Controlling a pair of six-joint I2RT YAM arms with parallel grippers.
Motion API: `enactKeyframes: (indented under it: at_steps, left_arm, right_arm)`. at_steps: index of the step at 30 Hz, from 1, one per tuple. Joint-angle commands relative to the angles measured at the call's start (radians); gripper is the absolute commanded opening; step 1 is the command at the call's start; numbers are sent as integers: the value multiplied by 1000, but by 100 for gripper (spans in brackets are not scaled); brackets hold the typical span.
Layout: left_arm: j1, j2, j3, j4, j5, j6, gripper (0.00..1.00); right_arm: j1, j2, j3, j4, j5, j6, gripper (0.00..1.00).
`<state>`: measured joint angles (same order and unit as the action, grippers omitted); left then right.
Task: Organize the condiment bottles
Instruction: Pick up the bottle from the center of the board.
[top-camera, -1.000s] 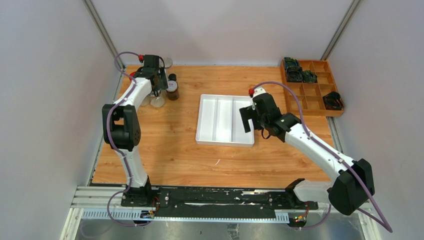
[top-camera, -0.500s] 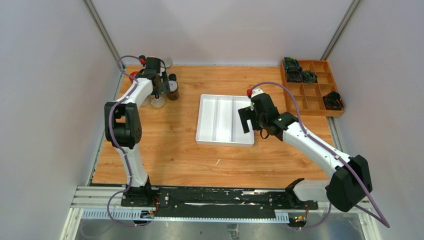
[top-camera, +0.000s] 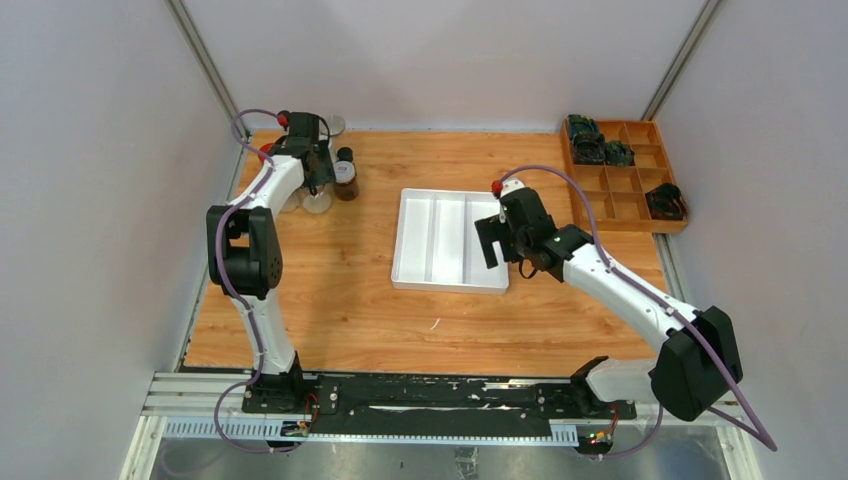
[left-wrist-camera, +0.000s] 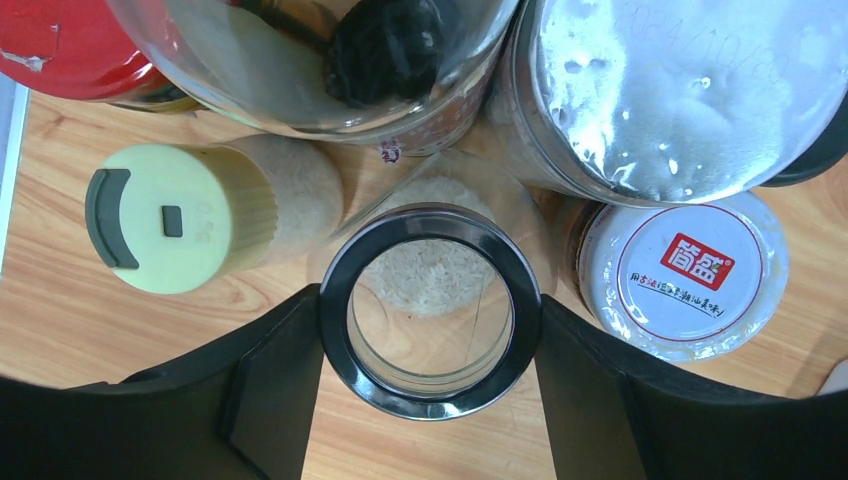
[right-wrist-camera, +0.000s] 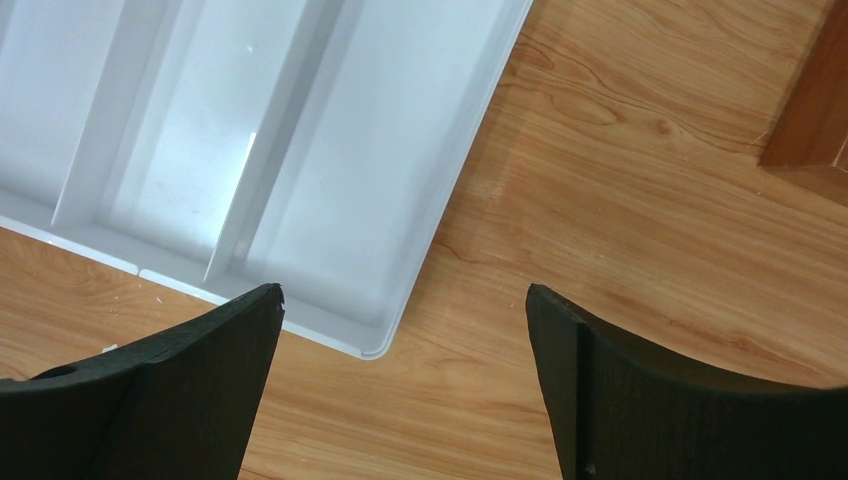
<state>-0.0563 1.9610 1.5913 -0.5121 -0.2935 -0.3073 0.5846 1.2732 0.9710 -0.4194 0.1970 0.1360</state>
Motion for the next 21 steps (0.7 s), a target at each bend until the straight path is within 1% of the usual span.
enactKeyframes:
  at_steps: [1,6,11,21]
  left_arm:
    - [7,-17,-13,-47,31,-4,38]
    - [6,-77,-60,-46,70,-18,35]
    - [1,-172,-117,-49,121,-20,34]
    - [-35,-349,-168,-123,180,17,33]
  right_arm:
    - [6,15,-14,-4,-21,6,97]
    - [6,14,-15,-4,-30,14,96]
    - [7,-3,-13,-7,-30,17,96]
    - [6,-42,-11,-17,-41,38,95]
